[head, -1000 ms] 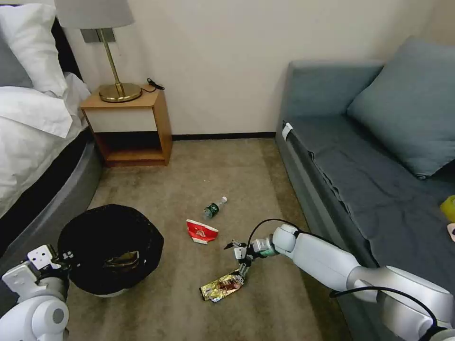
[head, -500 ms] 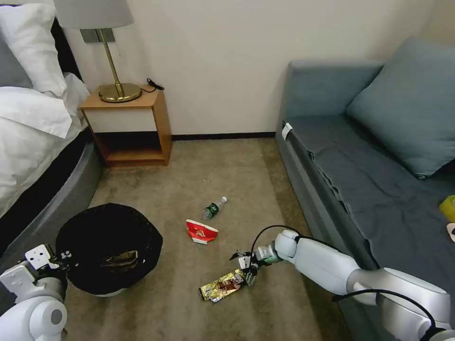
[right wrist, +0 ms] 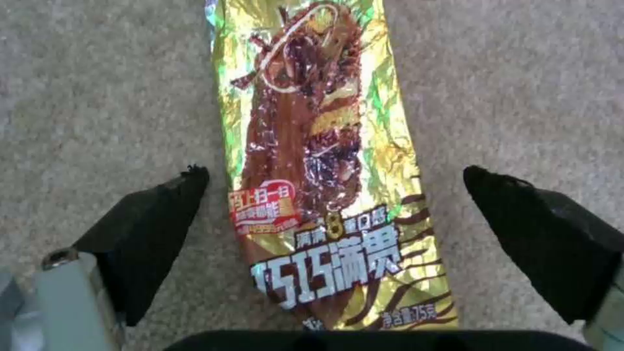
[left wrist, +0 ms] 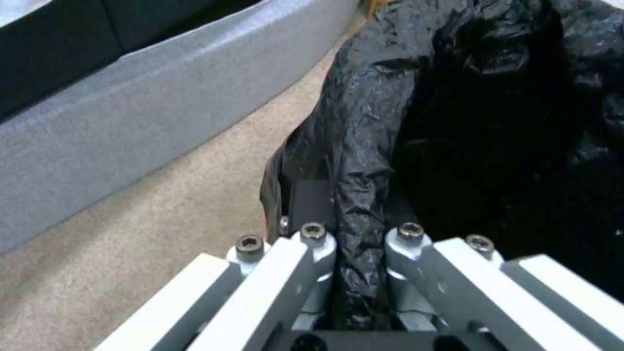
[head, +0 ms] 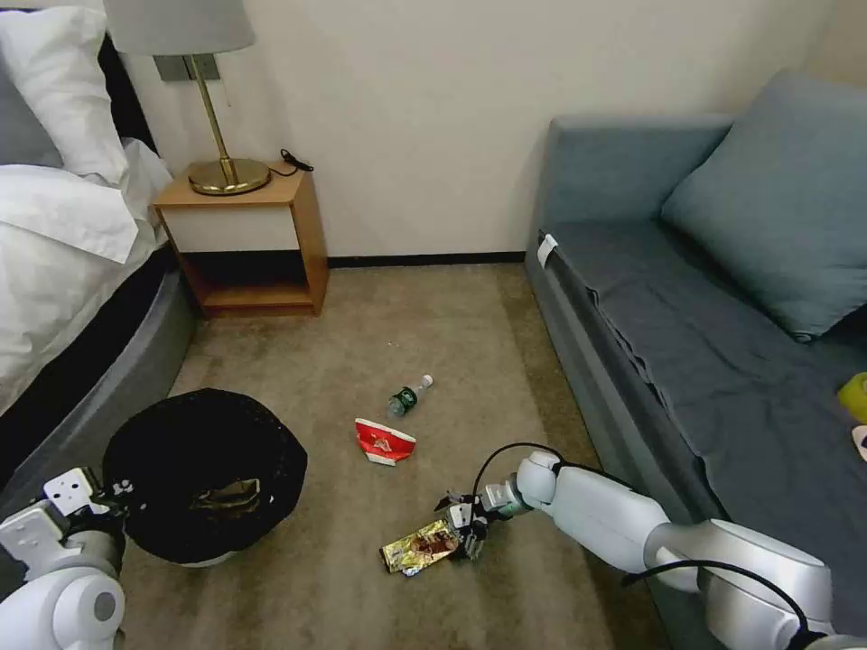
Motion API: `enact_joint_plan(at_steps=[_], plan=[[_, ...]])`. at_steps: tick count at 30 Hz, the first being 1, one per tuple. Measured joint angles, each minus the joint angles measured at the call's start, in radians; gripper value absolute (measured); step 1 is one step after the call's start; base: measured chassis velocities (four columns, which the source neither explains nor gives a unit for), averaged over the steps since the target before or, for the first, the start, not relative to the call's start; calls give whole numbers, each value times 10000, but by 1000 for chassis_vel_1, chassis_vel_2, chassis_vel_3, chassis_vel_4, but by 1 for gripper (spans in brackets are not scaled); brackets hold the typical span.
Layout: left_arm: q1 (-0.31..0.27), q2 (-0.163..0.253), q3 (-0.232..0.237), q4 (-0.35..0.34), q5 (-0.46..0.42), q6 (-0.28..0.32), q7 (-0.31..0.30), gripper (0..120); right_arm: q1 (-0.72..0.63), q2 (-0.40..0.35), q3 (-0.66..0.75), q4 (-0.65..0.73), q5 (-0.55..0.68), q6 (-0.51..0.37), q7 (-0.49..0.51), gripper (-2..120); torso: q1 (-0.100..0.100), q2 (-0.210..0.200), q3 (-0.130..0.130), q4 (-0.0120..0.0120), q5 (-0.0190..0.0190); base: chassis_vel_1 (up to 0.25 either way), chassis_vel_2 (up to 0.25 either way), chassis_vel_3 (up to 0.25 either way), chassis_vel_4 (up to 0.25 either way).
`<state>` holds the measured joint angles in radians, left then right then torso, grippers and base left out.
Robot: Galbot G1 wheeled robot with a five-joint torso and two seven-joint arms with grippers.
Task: Pick up the trash bin, then pick up the garbage on the floor and place it into the trash bin.
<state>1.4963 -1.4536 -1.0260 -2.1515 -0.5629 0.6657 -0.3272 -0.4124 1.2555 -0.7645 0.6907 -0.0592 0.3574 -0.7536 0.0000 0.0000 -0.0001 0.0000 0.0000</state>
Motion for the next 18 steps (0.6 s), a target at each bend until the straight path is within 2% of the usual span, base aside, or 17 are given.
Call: enact_joint_plan(at_steps=[13, 18], plan=[[-29, -37, 61, 21, 29, -24, 0, 4, -64, 24, 122, -83, -57, 72, 117, 100, 0, 0, 0, -1, 0, 0, 0, 0, 0], [-33, -63, 78, 28, 45, -35, 0, 4, -97, 22, 124, -111, -57, 116, 155, 90, 0, 1, 0, -3, -5, 0, 0, 0, 0]])
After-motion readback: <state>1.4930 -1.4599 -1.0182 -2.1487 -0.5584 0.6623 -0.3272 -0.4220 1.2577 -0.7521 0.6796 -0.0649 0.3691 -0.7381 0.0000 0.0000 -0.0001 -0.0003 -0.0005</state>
